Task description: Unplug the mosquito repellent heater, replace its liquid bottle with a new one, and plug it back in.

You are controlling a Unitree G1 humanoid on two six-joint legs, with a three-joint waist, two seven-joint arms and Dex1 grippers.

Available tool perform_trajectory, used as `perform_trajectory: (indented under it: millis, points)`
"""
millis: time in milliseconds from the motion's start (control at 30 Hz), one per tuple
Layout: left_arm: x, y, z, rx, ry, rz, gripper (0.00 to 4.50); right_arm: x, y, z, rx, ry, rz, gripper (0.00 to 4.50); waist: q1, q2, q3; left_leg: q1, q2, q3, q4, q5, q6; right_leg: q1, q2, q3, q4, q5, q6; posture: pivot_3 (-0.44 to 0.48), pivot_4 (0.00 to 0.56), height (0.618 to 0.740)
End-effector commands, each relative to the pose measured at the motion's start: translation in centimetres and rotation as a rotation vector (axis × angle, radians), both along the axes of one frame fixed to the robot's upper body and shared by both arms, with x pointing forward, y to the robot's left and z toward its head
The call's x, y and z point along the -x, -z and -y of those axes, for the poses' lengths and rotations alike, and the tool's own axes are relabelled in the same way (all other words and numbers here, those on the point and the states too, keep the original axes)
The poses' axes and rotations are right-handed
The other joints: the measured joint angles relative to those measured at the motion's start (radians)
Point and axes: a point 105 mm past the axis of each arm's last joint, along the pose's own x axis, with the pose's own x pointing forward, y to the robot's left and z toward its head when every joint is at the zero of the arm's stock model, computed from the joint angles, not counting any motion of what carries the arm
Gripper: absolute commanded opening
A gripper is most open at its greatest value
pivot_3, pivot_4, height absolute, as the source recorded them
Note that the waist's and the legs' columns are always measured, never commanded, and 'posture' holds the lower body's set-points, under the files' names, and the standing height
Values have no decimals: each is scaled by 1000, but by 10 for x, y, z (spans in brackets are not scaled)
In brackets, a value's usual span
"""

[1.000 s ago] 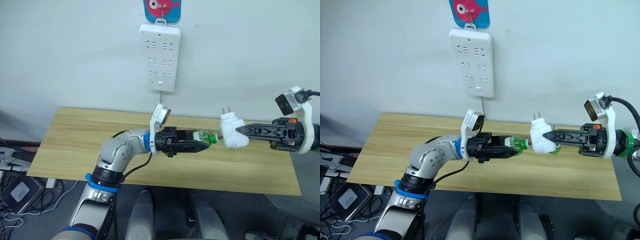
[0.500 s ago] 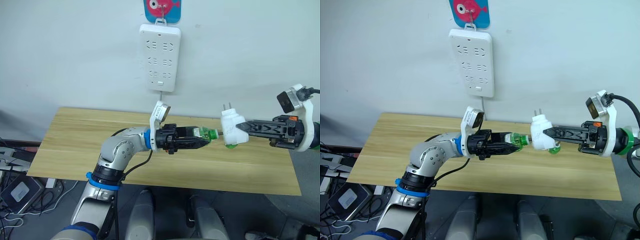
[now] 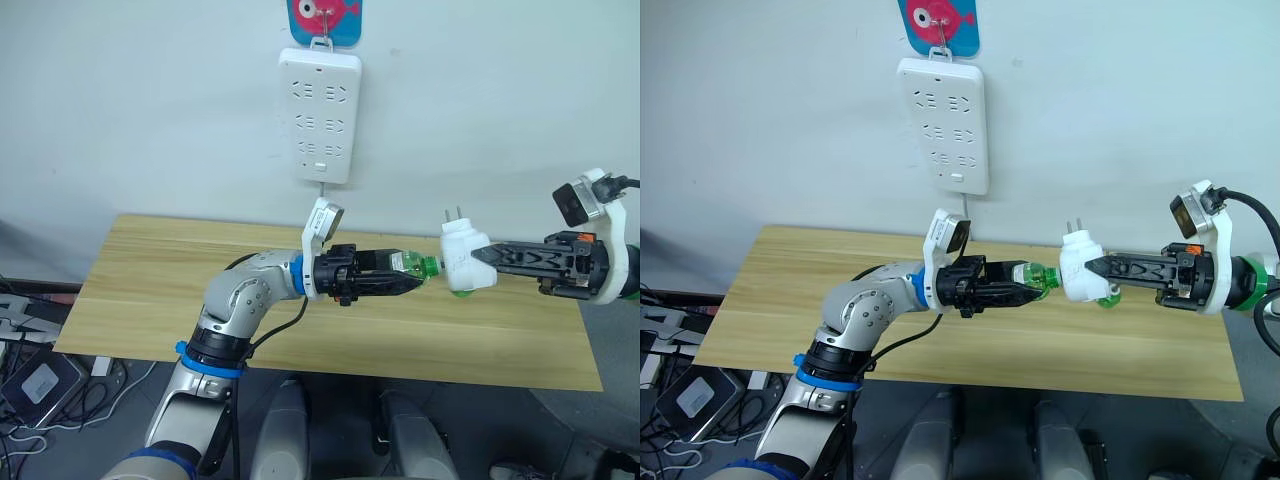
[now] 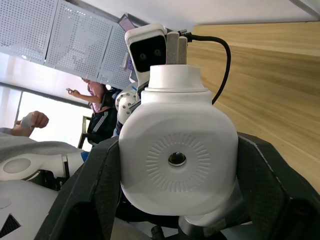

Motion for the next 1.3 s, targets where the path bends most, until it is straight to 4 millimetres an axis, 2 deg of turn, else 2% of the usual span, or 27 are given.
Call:
perform_trajectory:
  millis: [33,300,500,667,800,833,1067,1167,1300]
  points:
    - [4,-6,2,21,14,36,2293,6,-12,-8,-23,-52,52,2900,0,0,0,0,0,0,0,0,0,0,0,0,0,0,0,160,272,740]
    - [11,-5,13,30,45,45,2293,0,-17,-24,-37,-55,121,2900,0,0,0,0,0,0,0,0,0,0,0,0,0,1,-2,157,264,740]
    - [12,-7,14,33,63,45,2293,7,-17,-39,-17,-109,160,2900,-1,0,0,0,0,0,0,0,0,0,0,0,0,1,-2,153,267,740]
    - [14,-7,14,30,79,37,2293,12,-14,-40,-2,-128,155,2900,-1,0,0,0,0,0,0,0,0,0,0,0,0,2,-2,152,271,740]
    - [3,-7,14,38,22,33,2293,11,-9,-40,10,-105,148,4254,1,0,0,0,0,0,0,0,0,0,0,0,0,2,-2,151,273,740]
    - [1,-6,14,39,13,30,2293,11,-8,-40,11,-103,147,4465,3,0,0,0,0,-1,0,0,0,0,0,-1,0,2,-2,151,273,740]
    - [-1,-11,15,56,9,20,2293,17,2,-41,21,-103,119,4465,0,0,0,0,0,-1,1,0,0,0,0,-1,1,2,-3,152,277,740]
    - [-2,-14,14,62,10,15,2293,22,13,-39,38,-116,71,4465,0,0,0,0,0,-1,1,0,0,0,0,-1,1,2,-3,149,281,740]
    - [-7,-17,12,67,-4,12,2293,44,25,-37,55,-201,-8,4465,1,0,0,0,0,-1,1,0,0,0,0,-1,1,2,-3,151,283,740]
